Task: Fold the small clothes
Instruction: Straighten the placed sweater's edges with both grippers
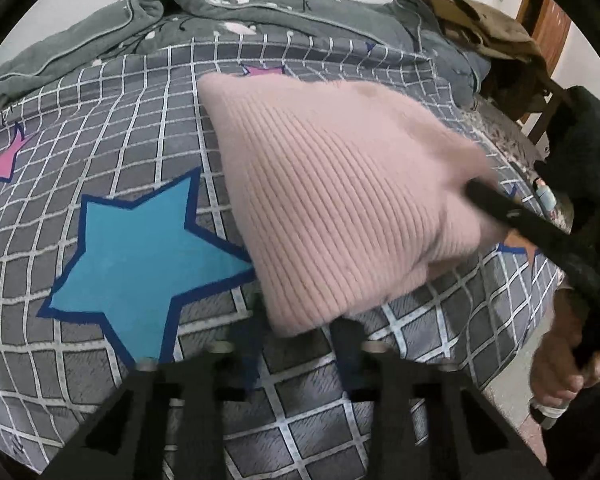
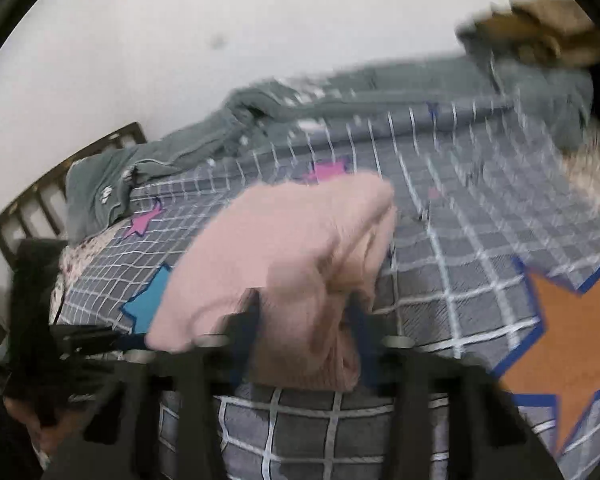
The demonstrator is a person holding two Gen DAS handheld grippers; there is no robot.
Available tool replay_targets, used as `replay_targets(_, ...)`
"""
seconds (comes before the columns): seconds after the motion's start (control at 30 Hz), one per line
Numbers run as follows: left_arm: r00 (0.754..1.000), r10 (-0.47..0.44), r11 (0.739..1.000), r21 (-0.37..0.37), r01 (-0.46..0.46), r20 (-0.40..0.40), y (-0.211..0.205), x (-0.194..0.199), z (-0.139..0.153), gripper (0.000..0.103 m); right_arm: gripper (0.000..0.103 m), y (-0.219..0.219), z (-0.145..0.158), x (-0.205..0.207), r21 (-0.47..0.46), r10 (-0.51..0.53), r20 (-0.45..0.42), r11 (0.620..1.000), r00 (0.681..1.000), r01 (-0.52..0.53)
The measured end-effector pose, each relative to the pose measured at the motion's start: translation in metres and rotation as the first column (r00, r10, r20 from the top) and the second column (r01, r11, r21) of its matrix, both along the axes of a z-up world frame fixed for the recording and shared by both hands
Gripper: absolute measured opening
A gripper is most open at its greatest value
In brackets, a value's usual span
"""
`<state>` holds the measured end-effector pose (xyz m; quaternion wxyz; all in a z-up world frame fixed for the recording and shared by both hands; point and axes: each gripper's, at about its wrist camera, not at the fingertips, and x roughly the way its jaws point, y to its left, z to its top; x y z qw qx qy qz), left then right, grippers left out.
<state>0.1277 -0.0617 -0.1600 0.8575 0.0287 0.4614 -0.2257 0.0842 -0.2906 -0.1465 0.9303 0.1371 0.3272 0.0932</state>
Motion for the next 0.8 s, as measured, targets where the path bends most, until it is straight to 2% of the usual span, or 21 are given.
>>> replay_targets(0.03, 1.000, 0.005, 1.000, -0.002, -0.005, 0.021, 0.002, -0.001, 0.004, 0.014, 0.006, -0.002, -0.003, 0.005, 0.046, 0.018, -0.016, 0.999, 1.000, -0.017)
replay_targets(0.07, 0.999, 0.002, 1.000, -0.016, -0.001, 0.036, 0.006, -0.002, 0.008, 0.013, 0.005, -0.003, -0.002, 0.003, 0.053, 0.012, 0.005, 0.999, 1.000, -0.012)
replay_targets(0.13, 0.999, 0.003, 0.998, -0.062, 0.000, 0.054, 0.016, -0.005, 0.013, 0.013, 0.005, -0.015, 0.012, -0.015, 0.078, -0.027, 0.123, 0.997, 0.992, 0.017)
replay_targets(0.17, 0.999, 0.002, 0.996, -0.088, 0.002, 0.042, 0.020, -0.005, 0.012, 0.013, 0.005, -0.027, 0.014, -0.020, 0.135, -0.045, 0.134, 0.990, 0.990, 0.026)
replay_targets(0.27, 1.000, 0.012, 0.995, -0.096, -0.013, -0.007, 0.019, 0.002, 0.001, 0.013, 0.005, -0.041, -0.009, -0.011, 0.215, -0.056, 0.020, 0.975, 0.998, 0.050)
replay_targets(0.33, 1.000, 0.006, 0.997, -0.078, -0.008, -0.022, 0.015, 0.001, -0.004, 0.014, 0.005, -0.030, -0.029, -0.006, 0.149, -0.026, -0.061, 0.988, 0.998, 0.035)
replay_targets(0.37, 1.000, 0.001, 0.997, -0.075, -0.003, -0.030, 0.016, 0.001, -0.005, 0.016, 0.005, -0.025, -0.033, -0.006, 0.118, -0.020, -0.070, 0.993, 0.997, 0.028)
replay_targets(0.43, 0.999, -0.004, 0.997, -0.083, 0.000, -0.054, 0.021, 0.001, -0.005, 0.021, 0.008, -0.020, -0.030, -0.009, 0.100, -0.012, -0.061, 0.995, 0.998, 0.018)
replay_targets(0.53, 0.998, 0.008, 0.995, -0.099, -0.014, -0.066, 0.034, -0.001, -0.003, 0.030, 0.015, -0.026, -0.015, -0.008, 0.130, -0.017, -0.026, 0.991, 1.000, 0.021)
replay_targets(0.57, 0.998, 0.010, 0.994, -0.106, -0.017, -0.067, 0.039, -0.002, -0.003, 0.033, 0.021, -0.027, -0.009, -0.005, 0.135, -0.022, -0.009, 0.991, 1.000, 0.023)
replay_targets(0.63, 0.998, 0.028, 0.995, -0.097, -0.034, -0.063, 0.048, -0.003, -0.002, 0.049, 0.030, -0.028, 0.001, 0.003, 0.124, -0.041, 0.018, 0.992, 0.999, 0.038)
replay_targets(0.67, 0.997, 0.040, 0.995, -0.092, -0.045, -0.058, 0.050, -0.004, -0.001, 0.054, 0.032, -0.027, 0.004, 0.009, 0.118, -0.048, 0.026, 0.992, 0.998, 0.045)
replay_targets(0.73, 0.997, 0.063, 0.993, -0.102, -0.068, -0.050, 0.058, -0.004, 0.001, 0.057, 0.032, -0.026, 0.006, 0.024, 0.116, -0.064, 0.021, 0.991, 0.998, 0.061)
replay_targets(0.8, 0.995, 0.084, 0.989, -0.119, -0.090, -0.055, 0.065, -0.003, 0.004, 0.057, 0.027, -0.024, -0.001, 0.044, 0.106, -0.087, -0.046, 0.990, 0.995, 0.091)
